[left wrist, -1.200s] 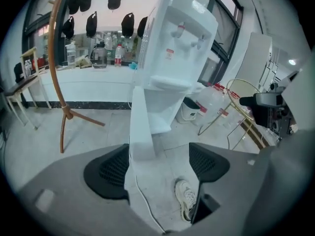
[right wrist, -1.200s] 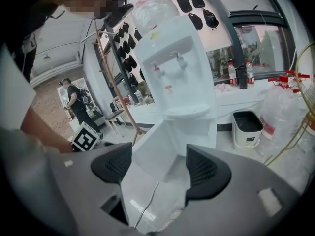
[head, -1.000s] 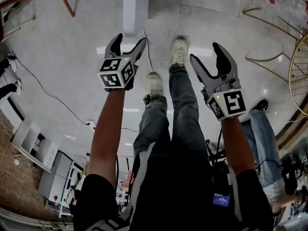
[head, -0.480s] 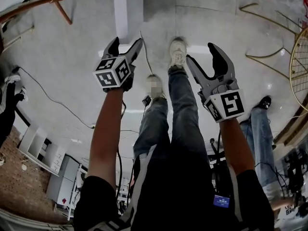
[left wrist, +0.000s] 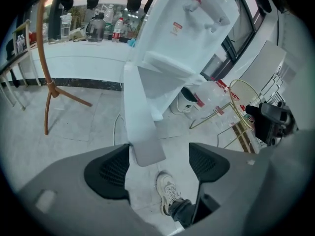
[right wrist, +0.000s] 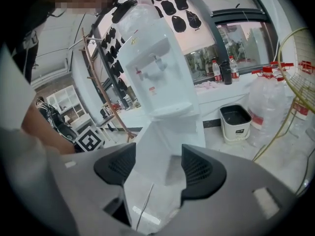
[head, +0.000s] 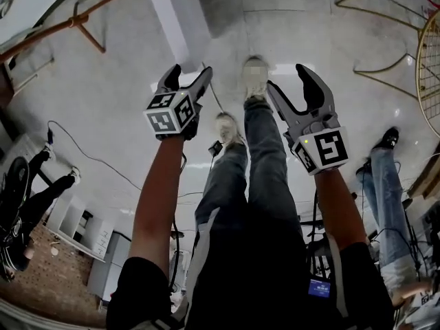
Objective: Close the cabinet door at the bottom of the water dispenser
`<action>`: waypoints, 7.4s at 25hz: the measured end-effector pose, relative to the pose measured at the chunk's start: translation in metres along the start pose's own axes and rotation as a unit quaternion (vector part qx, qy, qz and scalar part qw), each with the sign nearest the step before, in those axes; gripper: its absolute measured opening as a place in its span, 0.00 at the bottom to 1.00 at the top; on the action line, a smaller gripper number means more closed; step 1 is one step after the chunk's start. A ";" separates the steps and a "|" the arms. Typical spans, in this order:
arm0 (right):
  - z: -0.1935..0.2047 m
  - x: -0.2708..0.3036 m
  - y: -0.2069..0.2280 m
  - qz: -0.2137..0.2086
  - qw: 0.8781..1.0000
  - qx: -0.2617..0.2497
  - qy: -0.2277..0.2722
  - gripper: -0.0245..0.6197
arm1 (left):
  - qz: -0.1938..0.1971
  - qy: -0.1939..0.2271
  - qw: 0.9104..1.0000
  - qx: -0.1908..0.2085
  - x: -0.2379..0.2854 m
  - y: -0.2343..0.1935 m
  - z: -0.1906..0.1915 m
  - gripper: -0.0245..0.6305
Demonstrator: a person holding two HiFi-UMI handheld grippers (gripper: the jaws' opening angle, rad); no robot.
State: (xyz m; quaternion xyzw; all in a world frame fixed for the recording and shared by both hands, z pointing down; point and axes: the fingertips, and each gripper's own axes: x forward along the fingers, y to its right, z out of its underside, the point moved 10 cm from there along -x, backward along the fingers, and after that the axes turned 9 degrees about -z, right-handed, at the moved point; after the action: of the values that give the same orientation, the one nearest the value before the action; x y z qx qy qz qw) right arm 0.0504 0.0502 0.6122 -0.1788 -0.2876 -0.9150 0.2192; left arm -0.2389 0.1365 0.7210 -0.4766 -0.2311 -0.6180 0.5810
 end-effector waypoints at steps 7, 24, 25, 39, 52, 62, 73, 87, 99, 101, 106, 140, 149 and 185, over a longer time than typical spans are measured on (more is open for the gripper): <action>-0.002 -0.009 0.002 0.006 1.000 0.022 0.014 0.49 | 0.024 -0.012 0.999 0.030 0.012 0.027 -0.004 0.62; -0.025 -0.022 0.042 0.039 0.998 0.033 0.022 0.47 | 0.067 -0.043 0.996 0.048 0.041 0.075 -0.035 0.60; -0.026 -0.024 0.045 0.040 0.998 0.034 0.023 0.47 | 0.062 -0.040 0.996 0.044 0.043 0.076 -0.037 0.60; -0.030 -0.023 0.050 0.058 0.997 0.052 0.020 0.47 | 0.075 -0.040 0.996 0.041 0.069 0.085 -0.067 0.60; -0.033 -0.034 0.061 0.096 0.992 0.076 0.034 0.45 | 0.089 -0.063 0.992 0.068 0.095 0.101 -0.089 0.53; -0.032 -0.041 0.067 0.119 0.988 0.091 0.037 0.44 | 0.093 -0.053 0.993 0.043 0.110 0.111 -0.101 0.54; -0.037 -0.024 0.078 0.132 0.986 0.093 0.040 0.44 | 0.095 -0.047 0.994 0.035 0.124 0.120 -0.117 0.54; -0.037 -0.020 0.092 0.145 0.983 0.105 0.037 0.44 | 0.065 -0.055 0.994 0.062 0.142 0.112 -0.140 0.41; -0.043 -0.022 0.101 0.158 0.981 0.106 0.046 0.44 | 0.068 -0.039 0.994 0.075 0.158 0.122 -0.163 0.41; -0.042 -0.022 0.101 0.161 0.980 0.109 0.046 0.44 | 0.068 -0.039 0.994 0.079 0.160 0.123 -0.166 0.41; -0.051 -0.021 0.103 0.168 0.977 0.117 0.055 0.43 | 0.069 -0.038 0.993 0.089 0.165 0.125 -0.172 0.41; -0.046 -0.044 0.107 0.216 0.964 0.134 0.073 0.43 | 0.091 -0.040 0.981 0.167 0.192 0.164 -0.194 0.41; -0.038 -0.048 0.109 0.224 0.962 0.135 0.075 0.43 | 0.087 -0.035 0.980 0.178 0.201 0.170 -0.198 0.41; -0.200 -0.150 0.014 0.190 0.970 0.040 0.145 0.39 | 0.252 0.157 0.919 0.260 -0.132 0.266 -0.305 0.25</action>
State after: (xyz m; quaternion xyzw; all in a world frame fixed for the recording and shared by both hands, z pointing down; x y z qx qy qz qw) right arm 0.1427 -0.0362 0.3962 -0.0868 -0.2503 -0.8606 0.4350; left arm -0.1040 -0.1125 0.4027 -0.2483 -0.1617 -0.4362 0.8496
